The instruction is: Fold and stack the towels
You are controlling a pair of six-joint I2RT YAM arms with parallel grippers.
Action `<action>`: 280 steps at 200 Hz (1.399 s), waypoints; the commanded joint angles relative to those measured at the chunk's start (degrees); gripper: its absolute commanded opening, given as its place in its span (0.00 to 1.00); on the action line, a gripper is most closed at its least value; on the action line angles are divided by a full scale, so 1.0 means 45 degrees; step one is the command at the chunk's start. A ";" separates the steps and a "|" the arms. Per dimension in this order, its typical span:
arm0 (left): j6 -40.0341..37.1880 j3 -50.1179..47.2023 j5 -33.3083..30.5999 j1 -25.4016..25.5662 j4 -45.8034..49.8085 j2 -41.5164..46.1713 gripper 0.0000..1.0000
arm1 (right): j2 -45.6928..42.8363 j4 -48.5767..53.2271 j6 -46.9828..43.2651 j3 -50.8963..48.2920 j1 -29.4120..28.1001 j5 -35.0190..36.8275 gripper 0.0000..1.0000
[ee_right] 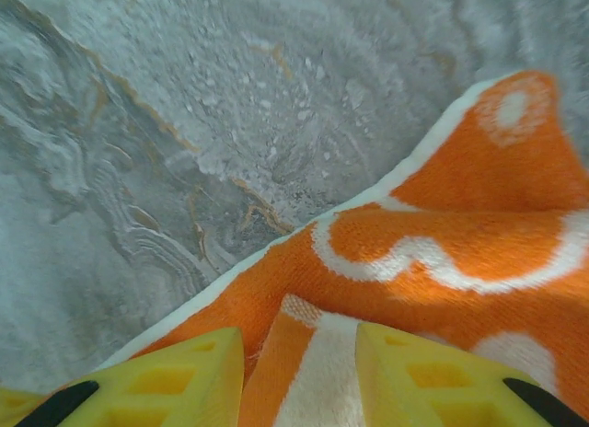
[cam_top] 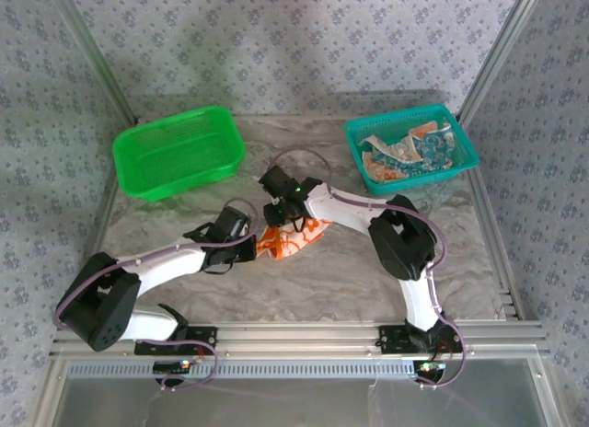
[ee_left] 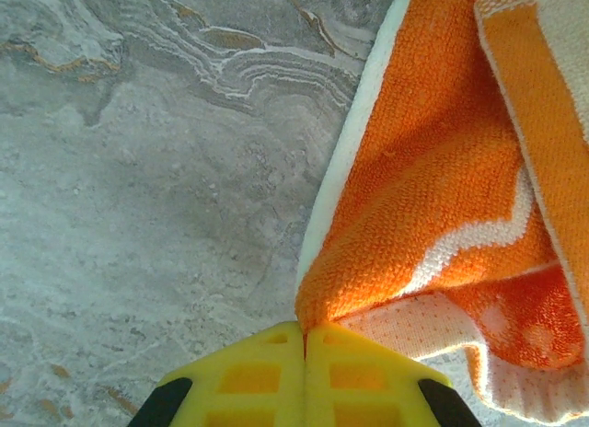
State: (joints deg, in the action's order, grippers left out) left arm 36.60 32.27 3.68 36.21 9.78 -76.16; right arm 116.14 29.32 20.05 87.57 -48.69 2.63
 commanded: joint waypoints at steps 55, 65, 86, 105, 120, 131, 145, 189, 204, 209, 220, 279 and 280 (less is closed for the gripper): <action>0.0224 -0.0218 0.0159 -0.0037 -0.0142 0.0362 0.00 | 0.1192 0.0867 -0.0765 0.0273 -0.0490 0.0612 0.39; 0.0237 -0.0236 0.0139 -0.0028 -0.0137 0.0381 0.00 | 0.1275 0.0838 -0.0809 0.0200 -0.0533 0.0645 0.34; 0.0249 -0.0257 0.0122 -0.0028 -0.0133 0.0431 0.00 | 0.1359 0.0790 -0.0824 0.0035 -0.0660 0.0779 0.23; 0.0276 -0.0251 0.0125 -0.0019 -0.0123 0.0451 0.00 | 0.1289 0.0937 -0.0831 -0.0063 -0.0703 0.0867 0.01; 0.0317 -0.0221 0.0117 -0.0028 -0.0094 0.0521 0.00 | 0.0860 0.0888 -0.0826 -0.0244 -0.0666 0.1070 0.00; 0.0324 -0.0184 0.0083 -0.0028 -0.0021 0.0589 0.00 | 0.0369 0.0831 -0.0816 -0.0365 -0.0610 0.1222 0.00; 0.0343 -0.0069 -0.0041 -0.0034 0.0170 0.0718 0.00 | -0.0400 0.0827 -0.0777 -0.0470 -0.0456 0.1439 0.00; 0.0354 0.0629 -0.0661 -0.0071 0.1279 0.1544 0.00 | -0.2950 0.0704 -0.0671 -0.0667 0.0176 0.2046 0.00; 0.0415 0.1071 -0.0945 -0.0126 0.1905 0.1865 0.00 | -0.3750 0.0522 -0.0534 -0.0821 0.0524 0.2175 0.00; 0.0438 0.1293 -0.1049 -0.0187 0.2160 0.1959 0.00 | -0.4000 0.0483 -0.0470 -0.0861 0.0659 0.2216 0.00; 0.0386 0.1758 -0.1216 -0.0269 0.2652 0.2221 0.00 | -0.4546 0.0342 -0.0372 -0.0939 0.0934 0.2227 0.00; -0.0459 0.6066 -0.2162 -0.0981 0.5395 0.2454 0.00 | -0.7401 -0.1774 0.0297 -0.1635 0.2332 0.2596 0.00; -0.0487 0.6108 -0.2164 -0.0978 0.5410 0.2434 0.00 | -0.7435 -0.1831 0.0303 -0.1631 0.2367 0.2587 0.00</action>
State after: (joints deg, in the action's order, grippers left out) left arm 37.52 51.68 -2.79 33.26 26.35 -65.12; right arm 87.26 27.11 19.14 81.17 -40.56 11.88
